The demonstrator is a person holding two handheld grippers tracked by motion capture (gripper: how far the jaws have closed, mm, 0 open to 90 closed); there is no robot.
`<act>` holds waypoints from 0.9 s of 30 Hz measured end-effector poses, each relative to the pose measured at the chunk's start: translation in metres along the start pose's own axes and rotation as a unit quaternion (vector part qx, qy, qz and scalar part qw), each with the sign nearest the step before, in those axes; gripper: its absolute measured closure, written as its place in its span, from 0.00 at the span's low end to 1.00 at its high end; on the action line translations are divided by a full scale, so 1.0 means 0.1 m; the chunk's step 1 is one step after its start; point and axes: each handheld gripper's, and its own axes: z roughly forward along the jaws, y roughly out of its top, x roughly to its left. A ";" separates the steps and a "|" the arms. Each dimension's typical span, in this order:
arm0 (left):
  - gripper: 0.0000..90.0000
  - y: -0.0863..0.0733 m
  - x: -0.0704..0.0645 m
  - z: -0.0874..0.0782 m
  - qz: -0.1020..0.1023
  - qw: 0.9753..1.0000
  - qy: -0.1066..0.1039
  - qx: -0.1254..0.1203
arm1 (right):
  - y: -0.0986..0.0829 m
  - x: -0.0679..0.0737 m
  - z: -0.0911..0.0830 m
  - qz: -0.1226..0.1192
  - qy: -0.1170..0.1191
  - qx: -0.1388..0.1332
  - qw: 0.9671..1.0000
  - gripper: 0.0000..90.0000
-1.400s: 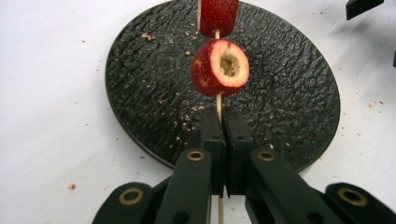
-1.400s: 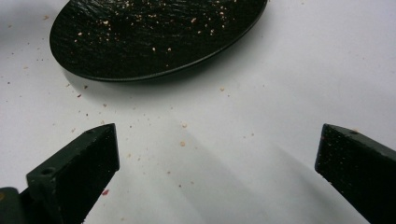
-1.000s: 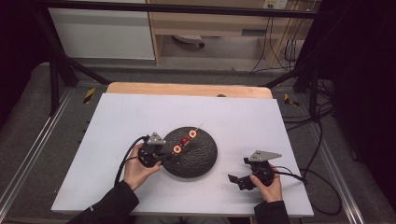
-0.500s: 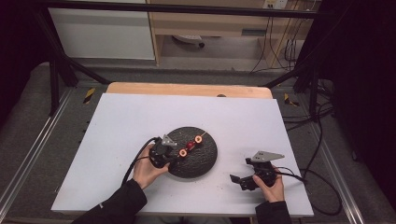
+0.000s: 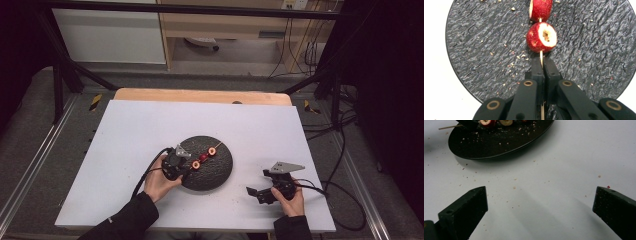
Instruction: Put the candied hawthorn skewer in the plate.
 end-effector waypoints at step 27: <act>0.33 -0.26 0.22 -0.48 0.017 0.998 -0.028 -0.061 | 0.00 -0.01 -0.03 0.006 0.000 -0.005 1.000 0.01</act>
